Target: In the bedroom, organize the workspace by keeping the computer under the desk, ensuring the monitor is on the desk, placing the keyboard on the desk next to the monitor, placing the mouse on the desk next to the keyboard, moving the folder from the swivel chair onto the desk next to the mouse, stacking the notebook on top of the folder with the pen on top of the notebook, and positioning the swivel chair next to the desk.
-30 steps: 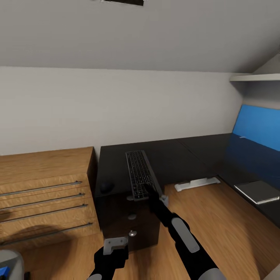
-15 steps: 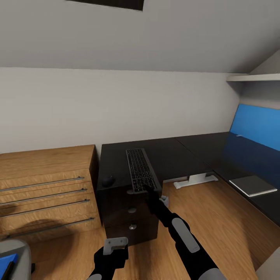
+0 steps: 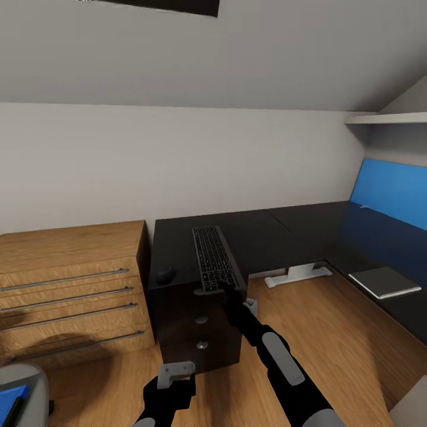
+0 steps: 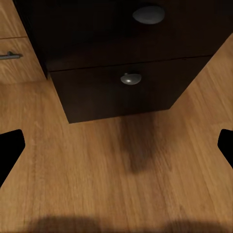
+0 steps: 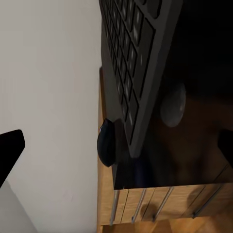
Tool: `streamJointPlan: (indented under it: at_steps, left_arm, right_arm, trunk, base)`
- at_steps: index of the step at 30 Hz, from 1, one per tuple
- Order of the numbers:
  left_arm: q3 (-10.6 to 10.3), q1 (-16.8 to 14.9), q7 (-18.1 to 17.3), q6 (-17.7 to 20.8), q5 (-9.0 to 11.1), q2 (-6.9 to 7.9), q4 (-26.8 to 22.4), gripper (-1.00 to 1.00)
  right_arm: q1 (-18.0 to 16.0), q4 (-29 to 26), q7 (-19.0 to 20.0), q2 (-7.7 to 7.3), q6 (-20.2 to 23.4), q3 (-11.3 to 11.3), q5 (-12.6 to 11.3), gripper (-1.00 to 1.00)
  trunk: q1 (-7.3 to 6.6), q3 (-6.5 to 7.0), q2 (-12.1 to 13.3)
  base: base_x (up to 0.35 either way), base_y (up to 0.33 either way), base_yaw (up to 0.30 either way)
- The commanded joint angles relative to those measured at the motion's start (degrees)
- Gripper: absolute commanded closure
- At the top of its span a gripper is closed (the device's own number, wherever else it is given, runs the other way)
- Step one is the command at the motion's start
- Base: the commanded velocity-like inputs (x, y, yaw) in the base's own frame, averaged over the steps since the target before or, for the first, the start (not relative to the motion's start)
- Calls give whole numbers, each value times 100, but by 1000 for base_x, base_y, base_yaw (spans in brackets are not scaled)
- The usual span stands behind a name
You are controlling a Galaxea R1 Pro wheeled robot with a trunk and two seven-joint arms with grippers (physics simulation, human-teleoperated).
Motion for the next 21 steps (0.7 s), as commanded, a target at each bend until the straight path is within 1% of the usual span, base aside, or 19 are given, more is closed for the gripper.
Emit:
streamJointPlan:
  at_steps: [1,5,8,10,13,21]
  left_arm:
    - [-3,-1,40,12,43,-2,-9,-100]
    - [-3,-3,40,12,45,-3,-9,-100]
    - [-3,-2,40,12,46,-5,-9,-100]
    - [-3,-2,40,12,46,-6,-8,-100]
    - [-3,-1,40,12,46,-6,-4,-100]
    - [-3,-1,40,12,43,-7,8,-100]
  right_arm:
    - [-3,3,11,0,14,-4,-39,-100]
    - [-3,11,14,0,3,-69,-39,-100]
    - [-3,131,16,-54,-5,-326,-39,-100]
    - [-3,159,16,-69,-7,-407,-39,-100]
    - [-3,170,19,-82,-11,-452,-39,-100]
    - [-3,176,25,-173,-22,-532,-47,-100]
  trunk:
    - [-1,-4,-2]
    - [-1,-4,-2]
    - [-1,-4,-2]
    - [-1,-4,-2]
    - [-1,-4,-2]
    - [-1,-4,-2]
  base:
    - [-63,0,0]
    - [-34,0,0]
    - [-8,0,0]
    - [-3,0,0]
    - [-1,0,0]
    - [0,0,0]
